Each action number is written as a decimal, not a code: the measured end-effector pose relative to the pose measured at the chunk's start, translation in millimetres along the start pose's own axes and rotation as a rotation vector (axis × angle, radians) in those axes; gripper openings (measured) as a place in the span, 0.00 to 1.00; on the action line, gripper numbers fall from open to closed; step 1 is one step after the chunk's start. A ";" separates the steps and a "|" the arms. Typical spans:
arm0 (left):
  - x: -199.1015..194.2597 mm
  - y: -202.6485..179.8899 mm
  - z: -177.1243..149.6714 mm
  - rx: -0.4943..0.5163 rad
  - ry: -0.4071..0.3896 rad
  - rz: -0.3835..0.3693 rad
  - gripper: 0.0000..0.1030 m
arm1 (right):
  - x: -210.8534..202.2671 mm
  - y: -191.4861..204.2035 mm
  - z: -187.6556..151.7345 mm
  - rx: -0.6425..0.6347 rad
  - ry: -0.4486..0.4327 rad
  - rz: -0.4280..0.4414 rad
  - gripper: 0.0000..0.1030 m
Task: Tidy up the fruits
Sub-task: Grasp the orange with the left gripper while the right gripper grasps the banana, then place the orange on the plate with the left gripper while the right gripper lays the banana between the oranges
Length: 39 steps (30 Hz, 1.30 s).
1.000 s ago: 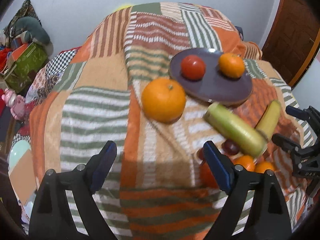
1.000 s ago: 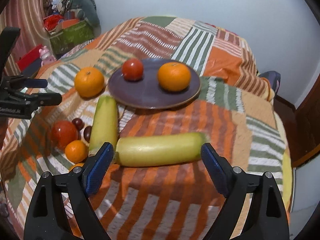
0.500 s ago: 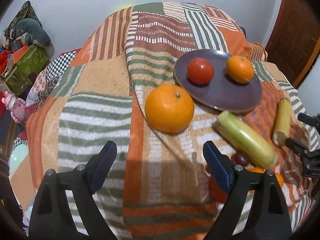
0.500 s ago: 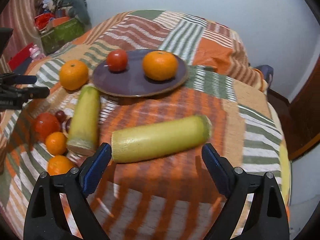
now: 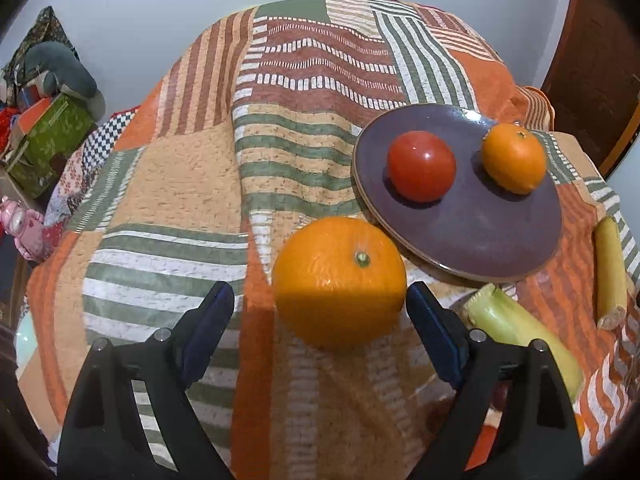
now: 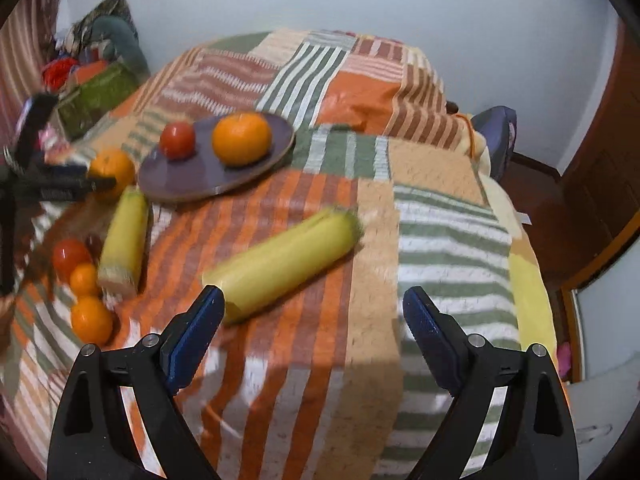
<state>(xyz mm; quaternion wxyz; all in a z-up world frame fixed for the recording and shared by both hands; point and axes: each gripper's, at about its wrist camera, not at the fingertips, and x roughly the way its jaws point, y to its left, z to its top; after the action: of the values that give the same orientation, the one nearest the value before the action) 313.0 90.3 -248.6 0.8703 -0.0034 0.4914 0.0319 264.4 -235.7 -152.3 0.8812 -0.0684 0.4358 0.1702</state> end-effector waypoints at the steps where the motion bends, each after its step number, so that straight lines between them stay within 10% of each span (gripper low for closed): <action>1: 2.8 0.0 1.4 -0.010 0.004 -0.005 0.85 | 5.0 -2.0 4.3 0.013 0.001 0.005 0.86; 5: 6.5 -1.8 3.3 -0.015 0.003 -0.059 0.68 | 34.4 -9.5 17.9 0.102 0.038 0.041 0.86; 13: -1.3 -2.5 -0.5 -0.013 -0.009 -0.066 0.66 | 67.0 1.8 21.1 0.131 0.099 0.085 0.77; 23: -47.3 -3.4 -13.9 -0.016 -0.055 -0.111 0.66 | 48.8 30.3 23.3 -0.038 0.072 0.189 0.31; 39: -80.5 -25.1 -13.9 0.008 -0.089 -0.165 0.66 | 45.7 37.8 22.3 0.025 0.076 0.186 0.31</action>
<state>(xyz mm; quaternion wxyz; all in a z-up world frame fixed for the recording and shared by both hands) 261.1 60.6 -187.5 0.8909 -0.0391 0.4505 -0.0415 293.1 -183.5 -173.8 0.8453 -0.0232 0.4753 0.2431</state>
